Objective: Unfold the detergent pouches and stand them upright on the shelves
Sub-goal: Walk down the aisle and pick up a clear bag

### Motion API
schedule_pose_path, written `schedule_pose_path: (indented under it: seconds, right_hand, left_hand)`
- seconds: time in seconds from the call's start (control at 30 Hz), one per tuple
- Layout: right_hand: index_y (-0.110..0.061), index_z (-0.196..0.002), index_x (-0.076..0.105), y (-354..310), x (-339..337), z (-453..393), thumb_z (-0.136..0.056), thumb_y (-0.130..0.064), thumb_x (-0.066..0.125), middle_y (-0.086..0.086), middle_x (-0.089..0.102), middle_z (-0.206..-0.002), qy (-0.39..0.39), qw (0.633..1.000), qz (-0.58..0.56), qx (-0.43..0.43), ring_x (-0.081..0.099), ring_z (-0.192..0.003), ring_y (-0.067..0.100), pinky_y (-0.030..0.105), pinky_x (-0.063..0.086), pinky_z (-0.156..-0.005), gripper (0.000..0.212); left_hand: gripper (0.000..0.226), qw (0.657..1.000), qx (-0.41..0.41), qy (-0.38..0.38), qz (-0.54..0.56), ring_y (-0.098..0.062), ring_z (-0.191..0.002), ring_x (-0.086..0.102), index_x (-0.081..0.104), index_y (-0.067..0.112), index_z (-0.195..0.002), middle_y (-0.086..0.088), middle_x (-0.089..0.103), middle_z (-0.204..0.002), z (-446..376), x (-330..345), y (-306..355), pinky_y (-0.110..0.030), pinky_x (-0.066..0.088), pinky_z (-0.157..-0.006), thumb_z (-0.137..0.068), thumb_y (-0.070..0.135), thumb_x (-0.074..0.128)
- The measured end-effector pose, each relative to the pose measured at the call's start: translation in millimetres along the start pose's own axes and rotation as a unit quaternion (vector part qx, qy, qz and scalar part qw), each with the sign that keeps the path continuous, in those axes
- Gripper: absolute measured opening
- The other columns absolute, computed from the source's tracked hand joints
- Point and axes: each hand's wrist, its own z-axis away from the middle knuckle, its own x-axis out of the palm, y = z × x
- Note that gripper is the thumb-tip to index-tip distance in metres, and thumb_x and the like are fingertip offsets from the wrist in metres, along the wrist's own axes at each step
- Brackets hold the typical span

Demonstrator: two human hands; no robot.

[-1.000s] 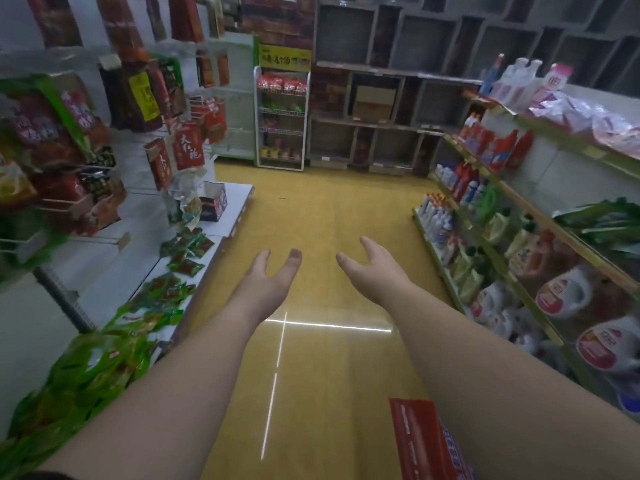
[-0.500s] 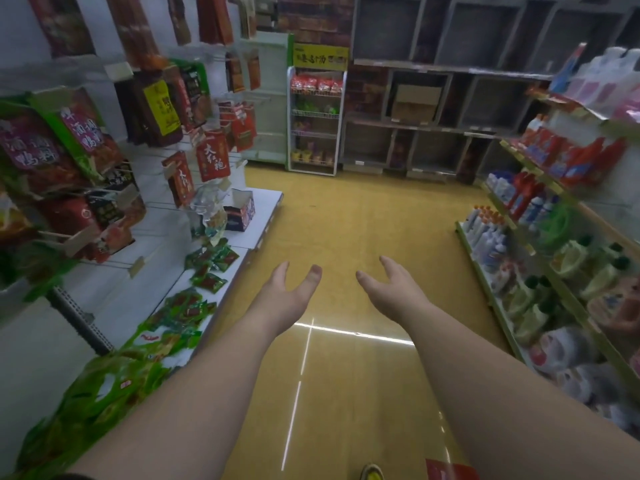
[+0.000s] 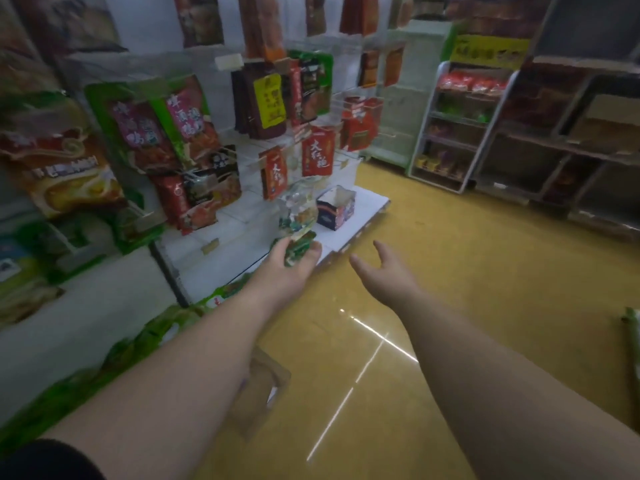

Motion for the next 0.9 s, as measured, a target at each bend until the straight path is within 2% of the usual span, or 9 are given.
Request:
schedule_pose_path:
  seconds: [0.1, 0.23, 0.37, 0.6, 0.77, 0.9]
  right_hand:
    - [-0.024, -0.167, 0.027, -15.2, 27.8, -35.0, -0.098, -0.063, 0.061, -0.003, 0.027, -0.173, -0.052, 0.998, -0.014, -0.033, 0.028, -0.158, 0.021, 0.04, 0.031, -0.123, 0.086]
    - [-0.023, -0.168, 0.026, -25.4, 59.8, -84.2, -0.098, -0.063, 0.06, -0.002, 0.024, -0.174, -0.098, 0.993, -0.012, -0.061, 0.025, -0.159, 0.02, 0.042, 0.028, -0.126, 0.087]
    - [-0.024, -0.168, 0.024, -43.6, 79.5, -128.8, -0.097, -0.066, 0.058, -0.001, 0.024, -0.174, -0.117, 0.991, 0.014, -0.062, 0.027, -0.158, 0.021, 0.043, 0.03, -0.124, 0.089]
    - [-0.028, -0.167, 0.025, -96.5, 105.2, -203.6, -0.096, -0.065, 0.06, -0.002, 0.028, -0.172, -0.149, 0.976, 0.09, -0.13, 0.029, -0.157, 0.022, 0.048, 0.031, -0.126, 0.087]
    - [-0.029, -0.168, 0.024, -126.8, 117.2, -247.1, -0.097, -0.067, 0.059, -0.003, 0.025, -0.174, -0.171, 0.971, 0.086, -0.144, 0.028, -0.158, 0.022, 0.045, 0.03, -0.126, 0.088]
    - [-0.031, -0.168, 0.022, -141.7, 142.3, -281.8, -0.096, -0.068, 0.057, -0.004, 0.021, -0.175, -0.222, 0.959, 0.08, -0.156, 0.024, -0.16, 0.022, 0.047, 0.028, -0.128, 0.088]
  left_hand:
    - [0.114, 0.999, -0.033, 0.027, 0.005, -0.024, -0.152, 0.035, 0.018, 0.045, -0.162, 0.011, 0.025, -0.17, -18.2, -11.6, -4.6, -0.049, 0.036, -0.12, -0.067, 0.103, 0.044]
    - [0.108, 0.994, -0.082, 0.068, 0.022, -0.027, -0.155, 0.028, 0.017, 0.041, -0.164, 0.008, 0.02, -0.172, -51.9, -39.0, -25.1, -0.05, 0.031, -0.122, -0.075, 0.097, 0.044]
    - [0.112, 0.991, -0.097, 0.09, 0.022, -0.026, -0.154, 0.03, 0.018, 0.047, -0.162, 0.012, 0.019, -0.172, -91.0, -69.5, -49.3, -0.053, 0.031, -0.122, -0.068, 0.103, 0.04]
    - [0.104, 0.985, -0.118, 0.117, 0.055, -0.03, -0.154, 0.031, 0.019, 0.049, -0.16, 0.007, 0.023, -0.171, -165.0, -102.3, -65.0, -0.053, 0.032, -0.12, -0.072, 0.1, 0.041]
    - [0.102, 0.979, -0.132, 0.132, 0.078, -0.026, -0.152, 0.035, 0.02, 0.049, -0.16, 0.012, 0.025, -0.17, -191.6, -109.0, -57.1, -0.048, 0.035, -0.118, -0.074, 0.099, 0.042]
    - [0.105, 0.968, -0.158, 0.171, 0.098, -0.024, -0.153, 0.034, 0.019, 0.05, -0.161, 0.013, 0.024, -0.171, -209.1, -120.8, -51.9, -0.046, 0.034, -0.121, -0.072, 0.1, 0.044]
